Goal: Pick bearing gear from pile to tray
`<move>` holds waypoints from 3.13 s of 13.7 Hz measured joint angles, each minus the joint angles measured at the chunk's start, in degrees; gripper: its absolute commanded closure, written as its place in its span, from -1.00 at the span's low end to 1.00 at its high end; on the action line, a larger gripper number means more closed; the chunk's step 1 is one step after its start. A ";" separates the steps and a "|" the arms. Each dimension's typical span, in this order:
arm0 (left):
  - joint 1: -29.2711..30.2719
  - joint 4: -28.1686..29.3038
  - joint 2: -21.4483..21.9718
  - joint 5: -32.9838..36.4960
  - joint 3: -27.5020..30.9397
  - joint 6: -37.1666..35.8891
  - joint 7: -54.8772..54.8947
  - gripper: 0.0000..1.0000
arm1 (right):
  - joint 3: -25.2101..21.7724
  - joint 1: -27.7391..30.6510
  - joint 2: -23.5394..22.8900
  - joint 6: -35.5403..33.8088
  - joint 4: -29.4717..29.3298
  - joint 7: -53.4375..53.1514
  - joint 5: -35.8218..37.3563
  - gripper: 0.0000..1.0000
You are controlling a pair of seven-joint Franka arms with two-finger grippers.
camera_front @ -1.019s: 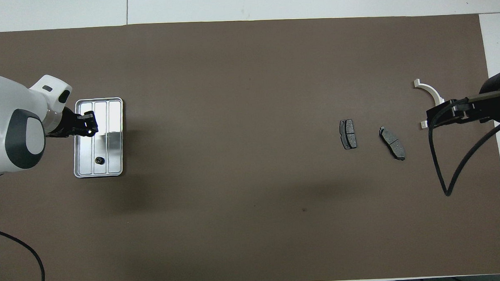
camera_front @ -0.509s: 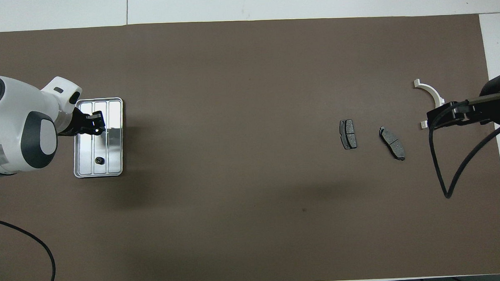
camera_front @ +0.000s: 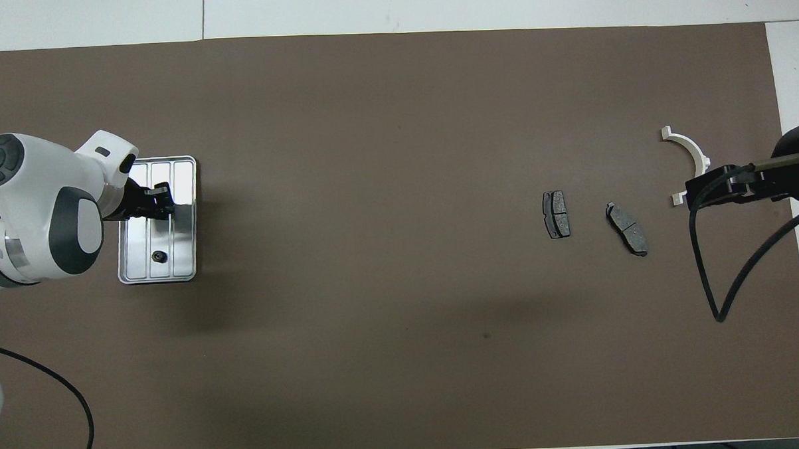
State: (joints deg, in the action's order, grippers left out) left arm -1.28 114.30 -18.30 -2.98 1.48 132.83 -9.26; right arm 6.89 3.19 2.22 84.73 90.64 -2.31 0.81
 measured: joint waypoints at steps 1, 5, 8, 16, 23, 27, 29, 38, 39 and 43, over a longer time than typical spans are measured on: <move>0.00 -0.02 0.03 0.00 0.00 -0.01 0.00 -1.00 | 0.00 0.00 0.01 0.05 0.00 -1.00 -0.94 -1.00; 0.04 -1.55 2.32 0.00 0.08 -4.71 0.01 -1.00 | 0.00 0.00 0.08 0.12 0.00 -1.84 -1.66 -1.00; 0.05 -5.20 8.52 0.00 0.09 -16.86 0.01 -1.00 | -0.02 0.01 0.09 0.71 0.01 -1.84 -1.66 -1.00; 0.06 -10.81 22.23 0.00 0.21 -36.09 0.03 -1.00 | -0.25 0.14 0.09 1.44 0.04 -1.84 -1.52 -1.00; 0.11 -10.18 22.03 0.20 0.44 -35.89 0.03 -1.00 | -0.25 0.14 0.20 1.53 0.04 -1.84 -1.17 -1.00; 0.13 -11.91 21.98 4.48 -1.94 -38.56 0.15 -1.00 | -0.39 0.15 0.23 1.59 0.04 -1.84 -1.14 -1.00; 0.15 -14.94 21.94 4.74 -2.71 -40.87 0.14 -1.00 | -0.41 0.15 0.24 1.62 0.04 -1.84 -1.14 -1.00; 0.81 -17.17 21.84 4.76 -2.36 -42.55 0.15 -1.00 | -0.43 0.15 0.24 2.85 0.04 -1.84 -1.14 -1.00; 0.81 -17.17 21.84 4.76 -2.36 -42.55 0.15 -1.00 | -0.43 0.15 0.24 2.85 0.04 -1.84 -1.14 -1.00; 0.81 -17.17 21.84 4.76 -2.37 -42.55 0.15 -1.00 | -0.43 0.15 0.24 2.85 0.04 -1.84 -1.14 -1.00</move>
State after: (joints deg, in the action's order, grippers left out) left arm -0.46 97.12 3.54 1.78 -0.89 90.28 -9.11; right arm 6.45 3.35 2.45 87.58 90.68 -4.15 -0.33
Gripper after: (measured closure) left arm 0.000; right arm 0.000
